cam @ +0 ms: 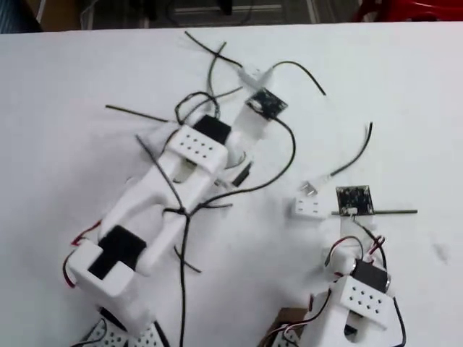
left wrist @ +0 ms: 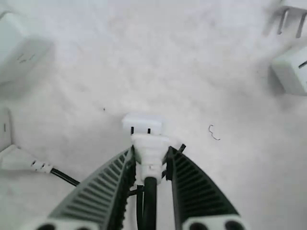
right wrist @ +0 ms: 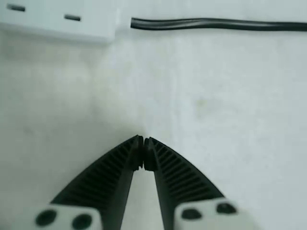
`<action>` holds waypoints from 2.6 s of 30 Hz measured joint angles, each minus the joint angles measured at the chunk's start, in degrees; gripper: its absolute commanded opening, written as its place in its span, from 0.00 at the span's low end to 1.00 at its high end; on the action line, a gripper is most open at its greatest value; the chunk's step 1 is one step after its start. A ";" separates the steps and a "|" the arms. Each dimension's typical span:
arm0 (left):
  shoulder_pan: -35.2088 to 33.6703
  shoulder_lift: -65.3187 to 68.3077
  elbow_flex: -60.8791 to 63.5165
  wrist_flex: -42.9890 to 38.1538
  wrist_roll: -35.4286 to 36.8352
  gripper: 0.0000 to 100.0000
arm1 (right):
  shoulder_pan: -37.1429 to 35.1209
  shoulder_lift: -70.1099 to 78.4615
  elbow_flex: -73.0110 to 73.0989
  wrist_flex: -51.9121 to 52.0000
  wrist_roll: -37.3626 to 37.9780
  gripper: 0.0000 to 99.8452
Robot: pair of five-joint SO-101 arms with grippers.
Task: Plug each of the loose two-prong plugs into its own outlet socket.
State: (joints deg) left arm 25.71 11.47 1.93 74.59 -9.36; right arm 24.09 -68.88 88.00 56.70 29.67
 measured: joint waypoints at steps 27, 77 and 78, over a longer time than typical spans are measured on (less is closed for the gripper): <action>-0.79 6.42 0.35 -3.25 -0.18 0.02 | 0.00 0.00 0.00 0.00 0.00 0.02; -6.15 15.74 -4.75 -4.31 1.67 0.06 | 0.00 0.00 0.35 -0.18 0.00 0.02; -6.15 15.74 -4.75 -4.84 1.76 0.05 | 0.00 0.00 0.35 -0.18 0.00 0.02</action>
State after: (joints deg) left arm 19.56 27.21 -2.81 69.76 -7.60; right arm 24.09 -68.88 88.35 56.53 29.67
